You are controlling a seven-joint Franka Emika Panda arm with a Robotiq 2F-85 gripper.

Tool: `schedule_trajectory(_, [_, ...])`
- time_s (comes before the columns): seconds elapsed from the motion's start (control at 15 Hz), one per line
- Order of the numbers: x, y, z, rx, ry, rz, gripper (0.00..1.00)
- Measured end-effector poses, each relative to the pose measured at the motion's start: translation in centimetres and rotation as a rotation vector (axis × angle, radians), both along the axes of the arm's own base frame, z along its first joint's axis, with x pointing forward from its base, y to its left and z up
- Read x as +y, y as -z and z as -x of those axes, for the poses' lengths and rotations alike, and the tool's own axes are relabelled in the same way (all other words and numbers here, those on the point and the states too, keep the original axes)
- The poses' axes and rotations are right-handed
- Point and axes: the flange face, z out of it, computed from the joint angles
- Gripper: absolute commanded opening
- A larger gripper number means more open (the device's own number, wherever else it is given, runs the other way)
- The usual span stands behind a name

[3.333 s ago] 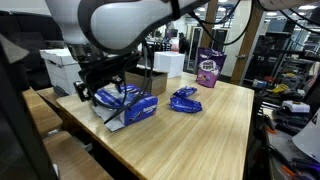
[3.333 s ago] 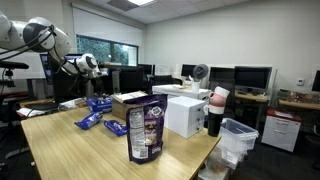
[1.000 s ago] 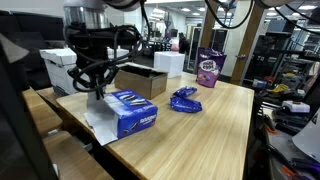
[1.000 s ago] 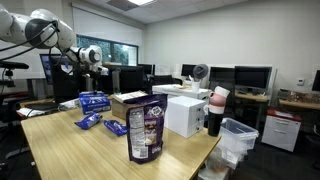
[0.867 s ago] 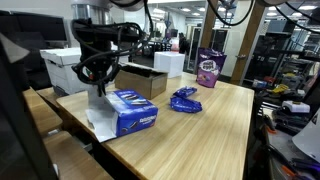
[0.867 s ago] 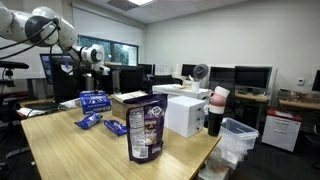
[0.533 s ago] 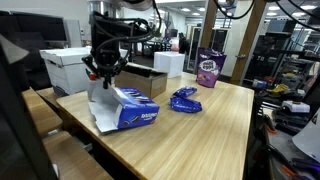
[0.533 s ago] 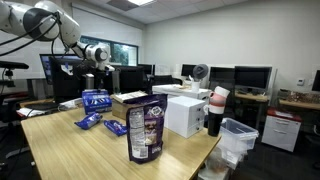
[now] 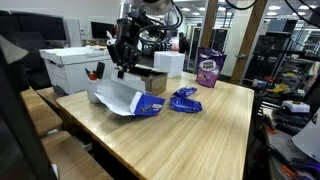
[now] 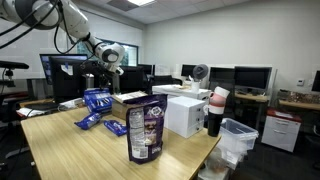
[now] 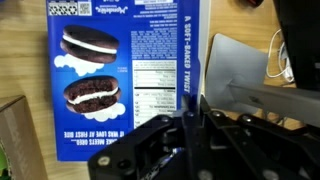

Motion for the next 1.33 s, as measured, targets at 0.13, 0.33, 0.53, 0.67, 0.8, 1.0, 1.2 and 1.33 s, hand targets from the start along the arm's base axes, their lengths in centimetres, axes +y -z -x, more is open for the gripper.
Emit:
schedule_trajectory(0.13, [-1.9,0.6,0.0,0.008,-0.036,-0.086,0.07])
schedule_trajectory(0.33, [-3.4,1.2,0.3,0.024,-0.050,-0.189,0.07])
schedule_trajectory(0.53, [-3.8,1.4,0.8,0.042,-0.059,-0.255,0.07])
schedule_trajectory(0.67, [-3.8,1.3,1.2,0.054,-0.061,-0.300,0.07])
schedule_trajectory(0.8, [-3.8,1.2,1.5,0.061,-0.059,-0.336,0.07])
schedule_trajectory(1.0, [-4.2,1.1,1.8,0.078,-0.050,-0.390,0.07])
schedule_trajectory(1.2, [-5.7,1.6,1.8,0.111,-0.023,-0.417,0.06])
schedule_trajectory(1.33, [-7.0,2.4,1.9,0.128,-0.001,-0.411,0.06])
